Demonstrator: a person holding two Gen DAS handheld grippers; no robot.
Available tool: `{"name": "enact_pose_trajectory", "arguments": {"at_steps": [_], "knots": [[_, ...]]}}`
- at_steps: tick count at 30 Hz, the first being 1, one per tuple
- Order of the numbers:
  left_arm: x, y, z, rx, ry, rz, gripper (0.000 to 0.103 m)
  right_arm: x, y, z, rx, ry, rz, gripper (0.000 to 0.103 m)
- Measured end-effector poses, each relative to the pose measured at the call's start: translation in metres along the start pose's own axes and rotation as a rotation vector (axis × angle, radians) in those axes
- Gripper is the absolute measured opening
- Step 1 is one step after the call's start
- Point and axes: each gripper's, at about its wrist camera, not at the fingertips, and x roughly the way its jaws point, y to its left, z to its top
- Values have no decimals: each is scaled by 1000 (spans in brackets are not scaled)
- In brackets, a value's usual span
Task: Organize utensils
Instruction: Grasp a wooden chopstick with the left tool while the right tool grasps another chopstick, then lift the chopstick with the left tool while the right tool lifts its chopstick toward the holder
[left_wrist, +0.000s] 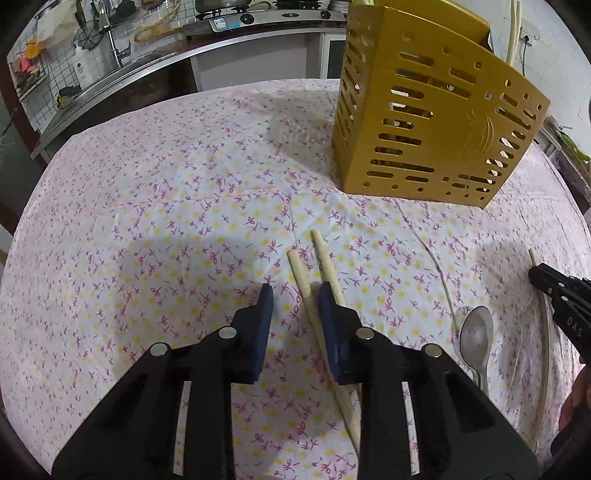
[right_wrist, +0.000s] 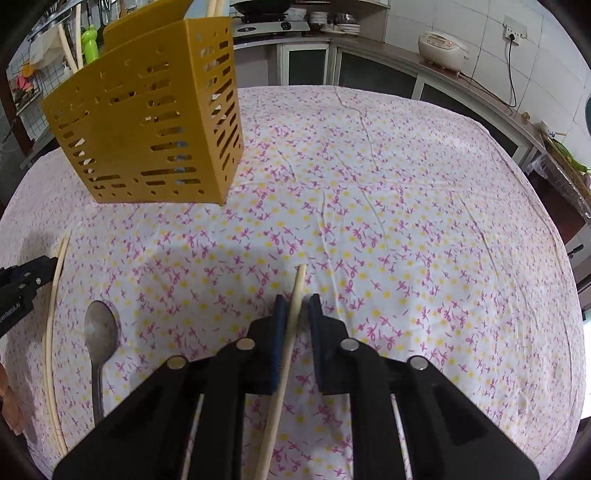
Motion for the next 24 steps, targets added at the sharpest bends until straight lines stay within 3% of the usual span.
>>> {"name": "enact_pose_trajectory", "arguments": {"at_steps": [9,16,24], "knots": [[0,8,4,-4,18,-32,10,-1,0,3,-14,28,22,7],[4,0,16,45,87,7,9,-2,-5,7,-14,92,60,6],[12,3,34,82,185,-27,9,9,-13,28,-51,224,111,6]]}}
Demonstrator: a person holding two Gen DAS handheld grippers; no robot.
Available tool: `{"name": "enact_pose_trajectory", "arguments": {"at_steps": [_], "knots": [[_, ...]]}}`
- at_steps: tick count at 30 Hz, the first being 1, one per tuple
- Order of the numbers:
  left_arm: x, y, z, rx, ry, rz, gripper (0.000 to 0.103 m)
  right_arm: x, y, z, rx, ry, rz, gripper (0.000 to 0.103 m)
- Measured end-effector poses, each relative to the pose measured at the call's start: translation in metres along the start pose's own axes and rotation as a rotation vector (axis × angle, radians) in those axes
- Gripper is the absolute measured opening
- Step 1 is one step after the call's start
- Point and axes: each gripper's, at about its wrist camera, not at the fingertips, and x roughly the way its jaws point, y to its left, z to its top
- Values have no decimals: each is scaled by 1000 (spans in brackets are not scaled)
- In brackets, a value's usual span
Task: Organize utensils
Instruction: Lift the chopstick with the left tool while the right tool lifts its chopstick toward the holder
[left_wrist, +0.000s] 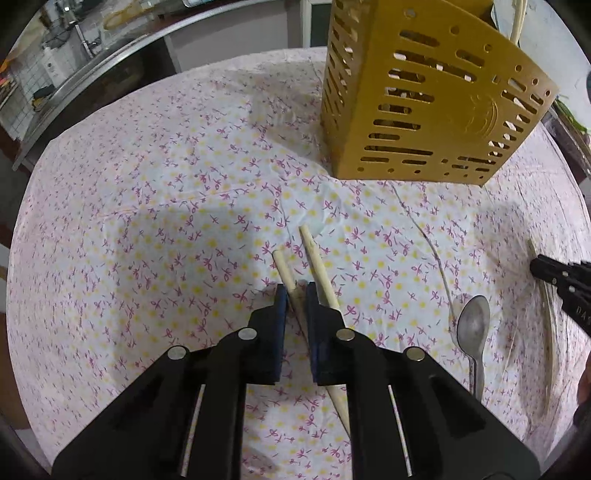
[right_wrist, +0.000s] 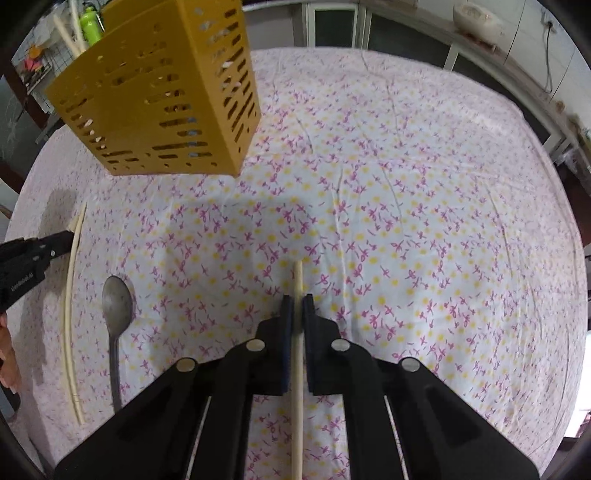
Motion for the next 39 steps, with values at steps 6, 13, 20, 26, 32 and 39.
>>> {"name": "enact_pose_trajectory", "arguments": {"at_steps": [6,13,20,26,32,39], "knots": [[1,6,9,-22,20,-20,8,3,-14,14,30,50,60,6],[-25,1,-6,-33,-88,17,4,-17,-12,-4,11,-75,45,6],[-63,11,-20,-72,-253,1,4,-56,-15,-18,-4,-261,40,6],[-97,6,-26,-58,-429,29,4,-92,-5,-30,-20,-408,34,6],[-136,5,-34,-81,-560,-51,4,-133,10,-33,-46,-553,83,6],[-166,-2,-36,-89,-676,-50,4,-154,18,-29,-53,-629,99,6]]}}
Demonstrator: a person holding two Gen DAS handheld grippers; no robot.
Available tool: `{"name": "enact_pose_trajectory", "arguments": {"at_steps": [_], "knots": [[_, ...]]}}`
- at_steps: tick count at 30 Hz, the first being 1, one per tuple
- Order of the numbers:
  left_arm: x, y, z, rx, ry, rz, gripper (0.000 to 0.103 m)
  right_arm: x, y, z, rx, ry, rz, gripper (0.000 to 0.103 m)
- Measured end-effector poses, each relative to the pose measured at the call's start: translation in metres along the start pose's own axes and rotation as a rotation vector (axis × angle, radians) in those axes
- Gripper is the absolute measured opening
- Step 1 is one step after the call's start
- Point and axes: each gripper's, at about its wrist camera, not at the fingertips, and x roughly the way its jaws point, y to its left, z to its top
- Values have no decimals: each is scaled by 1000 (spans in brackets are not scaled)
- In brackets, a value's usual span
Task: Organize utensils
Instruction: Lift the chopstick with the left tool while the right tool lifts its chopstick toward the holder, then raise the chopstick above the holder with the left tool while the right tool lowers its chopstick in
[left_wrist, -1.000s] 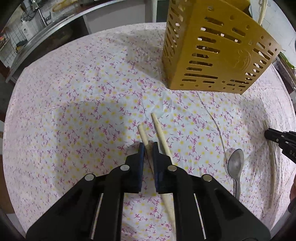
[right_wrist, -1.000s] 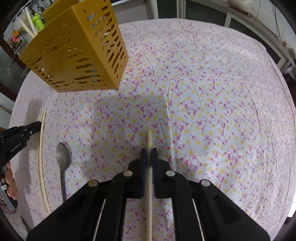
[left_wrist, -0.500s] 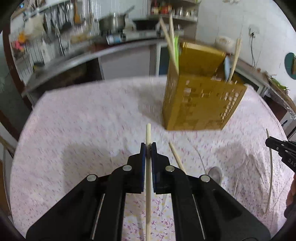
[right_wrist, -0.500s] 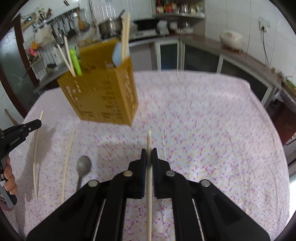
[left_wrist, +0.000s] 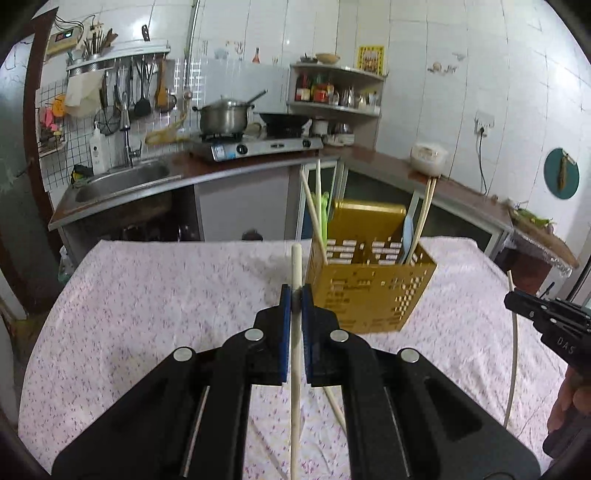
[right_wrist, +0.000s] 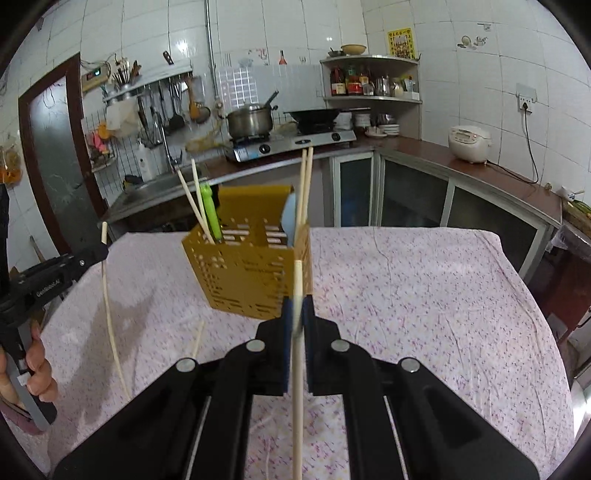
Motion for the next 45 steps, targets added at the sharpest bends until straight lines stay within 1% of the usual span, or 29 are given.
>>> {"name": "enact_pose_trajectory", "arguments": {"at_steps": [3,7,10,13,16,19,20,25,27,29,31,33,36,45], "knots": [[-3,0,5,-11,-36,-7,4,-3,1,4,9,-37,5,6],[-4,-2,11,-17,-57,-14,4,-4,2,10,27,-64,22,6],[-5,-4,17,-24,-82,-28,4,-9,5,18,27,-113,33,6],[-4,-9,30,-20,-103,-34,4,-13,7,29,34,-156,52,6],[-3,-16,52,-19,-158,-76,4,-15,11,49,41,-228,80,6],[-1,-23,75,-18,-217,-62,4,-12,14,70,48,-307,103,6],[0,-25,81,-15,-224,-61,4,-10,15,79,41,-343,98,6],[8,-39,115,22,-291,-26,4,3,20,111,8,-458,38,6],[13,-42,126,24,-301,-22,4,10,20,122,13,-481,26,6],[19,-44,133,25,-315,-18,4,16,20,131,19,-519,34,6],[26,-49,141,40,-330,-9,4,22,21,136,20,-541,18,6],[31,-52,147,51,-342,3,4,30,22,141,23,-544,20,6],[42,-53,153,35,-348,-9,4,39,22,145,36,-554,22,6],[63,-55,160,33,-399,5,4,58,26,146,30,-571,39,6]]}}
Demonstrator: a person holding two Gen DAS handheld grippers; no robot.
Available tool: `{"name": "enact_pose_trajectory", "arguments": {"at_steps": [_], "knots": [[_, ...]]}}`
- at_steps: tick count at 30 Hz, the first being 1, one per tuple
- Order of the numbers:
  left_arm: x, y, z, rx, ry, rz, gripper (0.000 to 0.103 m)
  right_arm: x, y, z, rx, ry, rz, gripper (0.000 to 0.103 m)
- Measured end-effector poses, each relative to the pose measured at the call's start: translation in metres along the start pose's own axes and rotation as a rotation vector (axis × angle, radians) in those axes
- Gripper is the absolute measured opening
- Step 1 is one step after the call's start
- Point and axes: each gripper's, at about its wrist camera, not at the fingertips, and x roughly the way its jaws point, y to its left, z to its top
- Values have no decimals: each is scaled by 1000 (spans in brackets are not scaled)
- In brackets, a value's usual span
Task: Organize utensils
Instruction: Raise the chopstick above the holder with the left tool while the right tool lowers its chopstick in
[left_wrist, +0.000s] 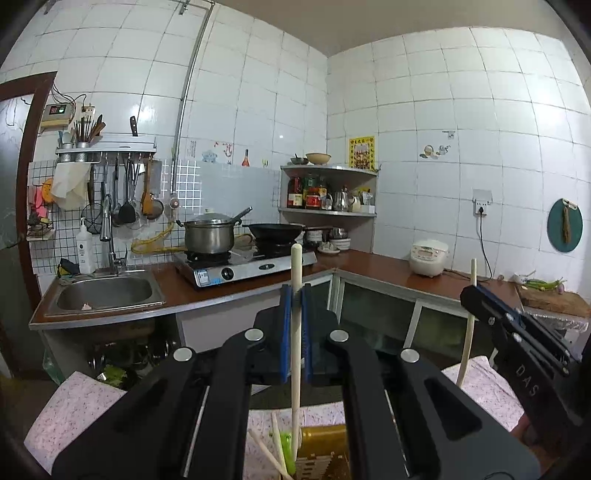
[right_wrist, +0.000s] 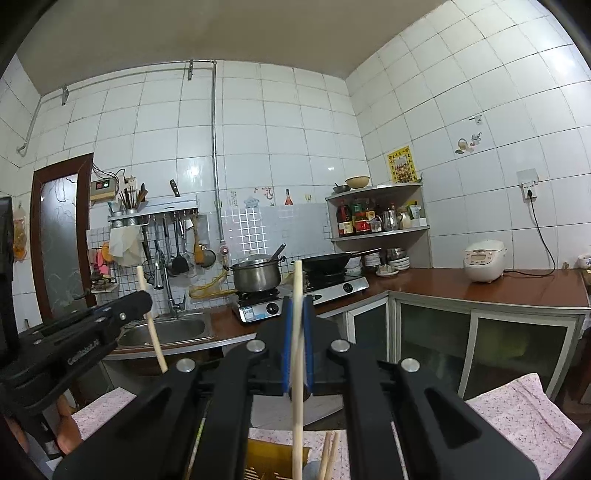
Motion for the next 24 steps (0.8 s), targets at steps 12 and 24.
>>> {"name": "enact_pose_trajectory", "arguments": {"at_steps": [12,24], "knots": [[21,13,-17,-53,-23,-37,4,19,0,-28,1,11,40,6],[28,26,-67,-56,70,-67,4,16,-17,-79,4,99,51,6]]}}
